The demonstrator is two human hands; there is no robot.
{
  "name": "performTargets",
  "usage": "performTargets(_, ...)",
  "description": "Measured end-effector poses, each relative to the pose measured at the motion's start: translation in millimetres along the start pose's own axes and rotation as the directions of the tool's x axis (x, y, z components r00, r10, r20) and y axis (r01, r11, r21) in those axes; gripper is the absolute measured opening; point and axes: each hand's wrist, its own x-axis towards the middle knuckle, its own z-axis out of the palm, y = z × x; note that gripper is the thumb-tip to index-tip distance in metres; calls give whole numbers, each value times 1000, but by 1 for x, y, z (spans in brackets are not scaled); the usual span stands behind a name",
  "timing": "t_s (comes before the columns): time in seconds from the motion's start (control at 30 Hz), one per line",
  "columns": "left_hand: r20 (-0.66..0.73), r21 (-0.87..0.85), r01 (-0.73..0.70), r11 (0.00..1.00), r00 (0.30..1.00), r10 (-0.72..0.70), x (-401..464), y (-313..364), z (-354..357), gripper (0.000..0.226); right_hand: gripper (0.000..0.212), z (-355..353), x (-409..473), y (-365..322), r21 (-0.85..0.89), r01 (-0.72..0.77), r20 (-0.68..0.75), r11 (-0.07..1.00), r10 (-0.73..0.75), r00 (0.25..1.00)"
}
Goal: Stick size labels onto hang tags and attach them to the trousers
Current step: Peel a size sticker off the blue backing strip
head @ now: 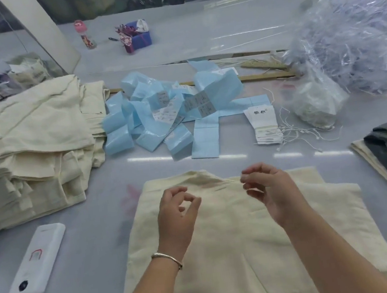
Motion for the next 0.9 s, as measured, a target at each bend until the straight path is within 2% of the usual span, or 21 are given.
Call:
performTargets(0.13, -142, -63, 58, 996, 988, -67, 66, -30, -28, 23, 18, 66, 54, 18, -89, -145, 18, 985, 147, 989)
performTargets(0.23, -148, -43, 97, 994, 984, -103, 127, -48, -36, 16, 16, 110, 99, 25, -168, -149, -3, 974, 151, 989)
performTargets(0.3, -117, -42, 169, 985, 978, -173, 166, -59, -33, 13, 16, 132, 132, 26, -255, -75, -95, 964, 52, 994)
performTargets(0.37, -62, -106, 272, 957, 958, -279, 199, -67, -25, 12, 16, 148, 166, 24, -352, 42, -213, 935, -123, 969)
performTargets(0.43, 40, -233, 384, 894, 922, -385, 223, -71, -15, 9, 24, 157, 198, 19, -506, 114, -270, 855, -282, 921)
performTargets(0.47, 90, -271, 432, 860, 901, -424, 232, -72, -9, 7, 31, 160, 213, 17, -582, 106, -265, 807, -311, 913)
performTargets(0.5, 124, -280, 462, 841, 886, -446, 239, -72, -4, 8, 39, 163, 226, 16, -643, 66, -250, 763, -290, 924)
performTargets(0.57, 178, -289, 483, 827, 876, -449, 248, -72, 4, 20, 47, 168, 245, 13, -705, -64, -230, 706, -143, 963)
performTargets(0.63, 204, -305, 454, 837, 890, -408, 254, -73, 7, 35, 46, 169, 255, 11, -671, -152, -240, 726, -19, 970)
performTargets(0.67, 213, -327, 442, 835, 895, -391, 256, -74, 7, 41, 46, 168, 257, 10, -602, -164, -237, 782, 21, 971)
performTargets(0.73, 254, -461, 470, 752, 882, -396, 260, -76, 5, 51, 50, 165, 255, 8, -398, -137, -153, 907, 82, 985)
performTargets(0.8, 330, -636, 533, 558, 841, -428, 262, -75, 4, 56, 58, 162, 249, 6, -229, -97, -42, 968, 90, 995)
performTargets(0.87, 380, -752, 548, 366, 814, -439, 265, -74, 3, 51, 67, 161, 241, 6, -198, -57, 57, 979, 69, 996)
performTargets(0.9, 392, -778, 543, 314, 812, -433, 266, -75, 2, 46, 71, 160, 237, 7, -199, -33, 111, 979, 56, 992)
